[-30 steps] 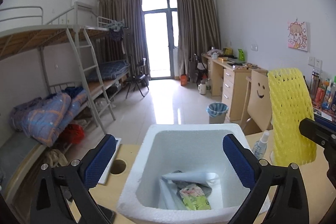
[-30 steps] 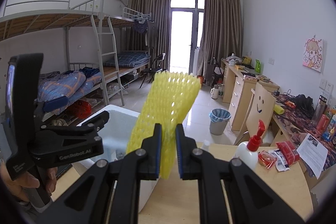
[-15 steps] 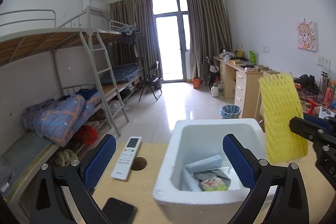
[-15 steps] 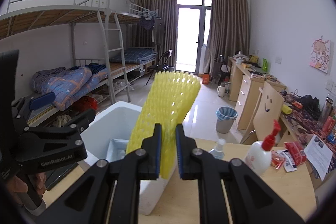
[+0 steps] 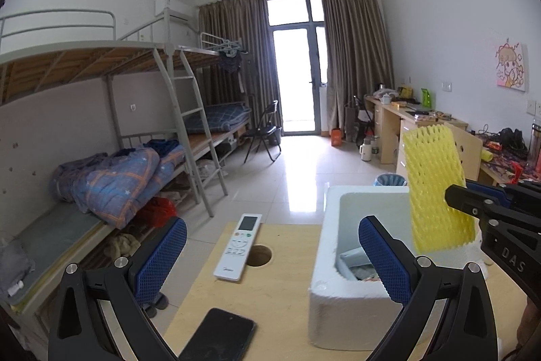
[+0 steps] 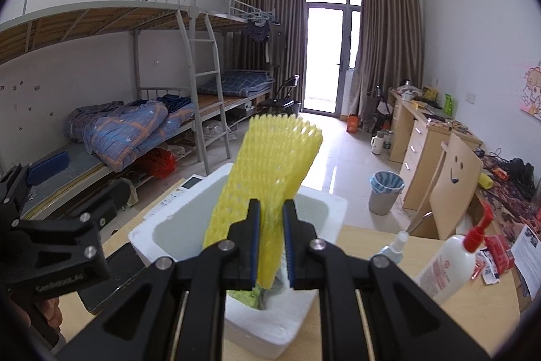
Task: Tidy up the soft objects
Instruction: 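Lower the yellow net into the foam box and open the right tool, then withdraw both tools from the foam box back toward the white cloth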
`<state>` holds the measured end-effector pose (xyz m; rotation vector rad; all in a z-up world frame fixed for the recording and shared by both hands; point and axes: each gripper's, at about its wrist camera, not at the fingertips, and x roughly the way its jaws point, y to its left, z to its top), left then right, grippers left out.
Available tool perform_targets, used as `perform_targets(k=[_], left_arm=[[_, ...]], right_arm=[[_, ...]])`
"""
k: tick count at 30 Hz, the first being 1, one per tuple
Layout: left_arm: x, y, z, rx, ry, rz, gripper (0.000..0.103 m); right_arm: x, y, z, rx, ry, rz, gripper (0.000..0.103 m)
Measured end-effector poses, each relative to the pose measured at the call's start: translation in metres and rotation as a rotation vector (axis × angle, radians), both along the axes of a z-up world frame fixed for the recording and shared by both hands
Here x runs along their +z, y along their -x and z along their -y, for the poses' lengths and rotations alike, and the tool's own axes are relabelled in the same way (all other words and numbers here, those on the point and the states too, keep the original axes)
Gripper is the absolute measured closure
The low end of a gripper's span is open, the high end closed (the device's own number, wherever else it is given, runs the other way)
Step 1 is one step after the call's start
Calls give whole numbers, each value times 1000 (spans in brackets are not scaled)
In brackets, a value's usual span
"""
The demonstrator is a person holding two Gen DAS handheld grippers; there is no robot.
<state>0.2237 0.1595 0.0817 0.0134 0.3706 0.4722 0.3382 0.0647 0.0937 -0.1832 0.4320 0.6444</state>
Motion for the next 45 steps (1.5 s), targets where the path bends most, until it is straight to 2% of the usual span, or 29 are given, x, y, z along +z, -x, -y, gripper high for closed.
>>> perform_targets(k=[17,18,20,21,22,24,45], left_arm=[[-5,0,-6,7,-3,-7,1],[-6,-1,-6,1,0,-9,1],[-6,0,-5,0,-2,-7,1],[-5,0,-6,1,-2,-7,1],[-6,-1,-6,2,0,-8,1],[-7,-1,-5,-1,-1,-12,1],[1,13,2,-5,-9,9,1]], right_arm=[[-8,-15,-8,-32,22,-40,87],[-8,-16,-8,-36,23,-44,84],[-8,-18,-7,-38,19,-50,58],[-8,-18,-7,-39,15,-51,32],[-8,-18,-7,-37,8,-53,18],[-6,-17,-5,-30,-19,-60,13],[5,-2,8,-46,-29,-32,8]])
